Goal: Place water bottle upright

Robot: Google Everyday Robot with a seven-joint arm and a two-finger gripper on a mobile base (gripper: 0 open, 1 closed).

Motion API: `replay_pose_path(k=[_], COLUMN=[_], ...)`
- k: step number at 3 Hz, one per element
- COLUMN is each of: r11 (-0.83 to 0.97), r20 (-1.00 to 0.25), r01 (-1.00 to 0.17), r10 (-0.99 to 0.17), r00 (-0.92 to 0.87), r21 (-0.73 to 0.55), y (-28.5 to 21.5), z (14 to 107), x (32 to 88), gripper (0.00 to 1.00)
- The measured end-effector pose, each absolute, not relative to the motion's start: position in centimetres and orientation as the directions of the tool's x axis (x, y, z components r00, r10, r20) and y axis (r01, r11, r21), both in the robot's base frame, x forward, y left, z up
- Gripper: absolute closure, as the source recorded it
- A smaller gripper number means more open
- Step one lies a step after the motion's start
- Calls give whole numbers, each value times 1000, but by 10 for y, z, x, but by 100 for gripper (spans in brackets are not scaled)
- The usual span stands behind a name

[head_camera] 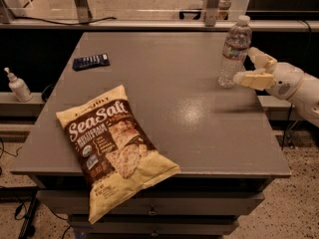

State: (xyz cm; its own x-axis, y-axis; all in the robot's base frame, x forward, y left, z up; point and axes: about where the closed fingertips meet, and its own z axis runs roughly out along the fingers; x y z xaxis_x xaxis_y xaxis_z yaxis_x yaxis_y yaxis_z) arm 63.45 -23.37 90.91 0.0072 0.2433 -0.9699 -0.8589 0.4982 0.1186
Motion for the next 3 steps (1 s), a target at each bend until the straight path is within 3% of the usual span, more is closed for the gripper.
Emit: replay_pose_path(k=[1,3], r11=[513,600], r20=[-974,-997], r01=[-851,-799], r10=[224,32], r00=[9,66], r21=[111,-34], y=[-243,-317], z=[909,960], x=[629,610], gripper=[0,0])
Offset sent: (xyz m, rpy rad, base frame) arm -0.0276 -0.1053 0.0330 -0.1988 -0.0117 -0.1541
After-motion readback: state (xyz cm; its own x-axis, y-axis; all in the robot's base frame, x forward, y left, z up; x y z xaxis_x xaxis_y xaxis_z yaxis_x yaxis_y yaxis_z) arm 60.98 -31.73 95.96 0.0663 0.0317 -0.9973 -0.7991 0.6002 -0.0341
